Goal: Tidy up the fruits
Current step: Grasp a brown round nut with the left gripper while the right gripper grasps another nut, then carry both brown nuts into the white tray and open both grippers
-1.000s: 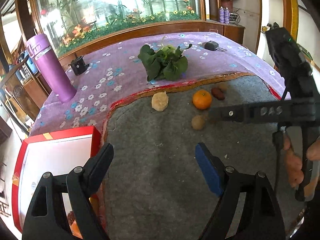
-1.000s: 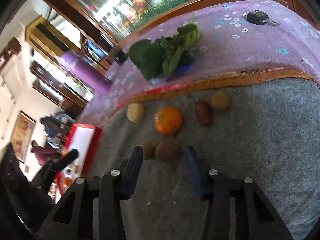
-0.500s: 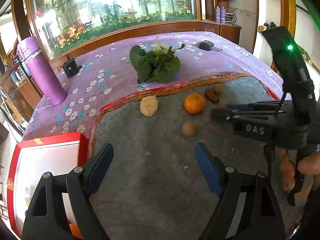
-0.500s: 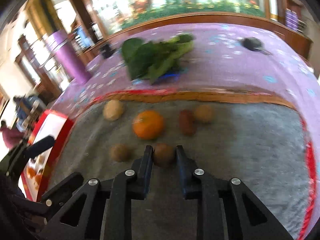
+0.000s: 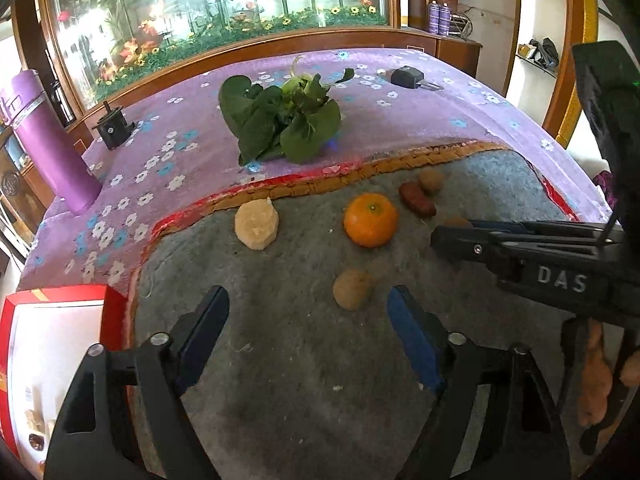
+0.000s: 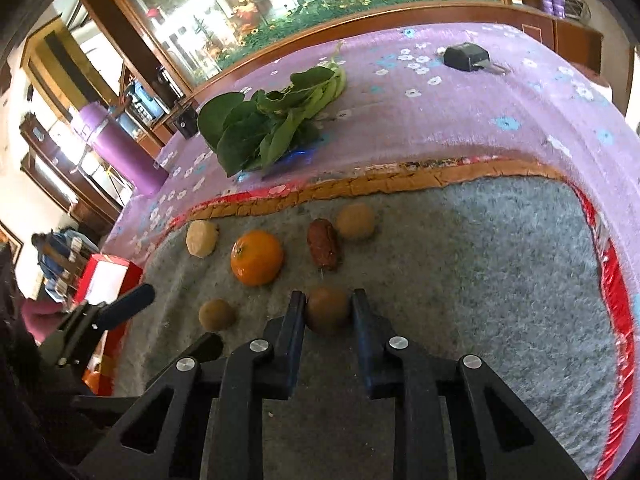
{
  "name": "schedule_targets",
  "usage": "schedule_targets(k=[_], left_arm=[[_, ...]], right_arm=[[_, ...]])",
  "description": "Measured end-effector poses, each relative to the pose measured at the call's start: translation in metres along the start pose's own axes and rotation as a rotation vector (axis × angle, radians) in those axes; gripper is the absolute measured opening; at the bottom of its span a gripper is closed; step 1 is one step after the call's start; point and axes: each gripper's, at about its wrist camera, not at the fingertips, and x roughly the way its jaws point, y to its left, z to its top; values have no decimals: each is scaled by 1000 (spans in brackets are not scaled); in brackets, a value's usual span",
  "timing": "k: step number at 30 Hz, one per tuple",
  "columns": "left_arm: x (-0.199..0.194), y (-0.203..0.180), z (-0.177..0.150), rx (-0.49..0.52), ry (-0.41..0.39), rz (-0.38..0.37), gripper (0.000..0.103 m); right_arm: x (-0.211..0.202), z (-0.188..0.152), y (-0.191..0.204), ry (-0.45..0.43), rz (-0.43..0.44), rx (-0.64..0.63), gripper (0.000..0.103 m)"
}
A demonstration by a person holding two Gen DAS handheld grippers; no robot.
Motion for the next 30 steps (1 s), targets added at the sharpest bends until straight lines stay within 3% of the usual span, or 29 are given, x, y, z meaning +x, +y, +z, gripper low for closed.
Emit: schedule_targets(k=[1, 3, 7, 9, 15, 23, 30], left_arm=[[3, -1, 0, 1, 7, -8, 72], [9, -2, 1, -3, 23, -30, 57], [14, -5, 1, -7, 27, -52, 48], [14, -5, 2, -7, 28, -71, 37], [12, -10, -1, 1, 8, -90, 20], [4, 0, -8, -49, -11, -105, 19], [-30, 23, -26, -110, -58, -106, 19]], right_arm=[[0, 0, 0, 1, 3, 3, 24], [0, 0, -1, 1, 5, 6, 24], [0, -1, 0, 2, 8, 7, 24], [0, 0, 0, 1, 6, 4, 24], [1, -2, 5, -5, -19, -31, 24], [0, -2, 4, -14, -21, -35, 24], [-3, -3, 6, -34, 2, -32, 24]])
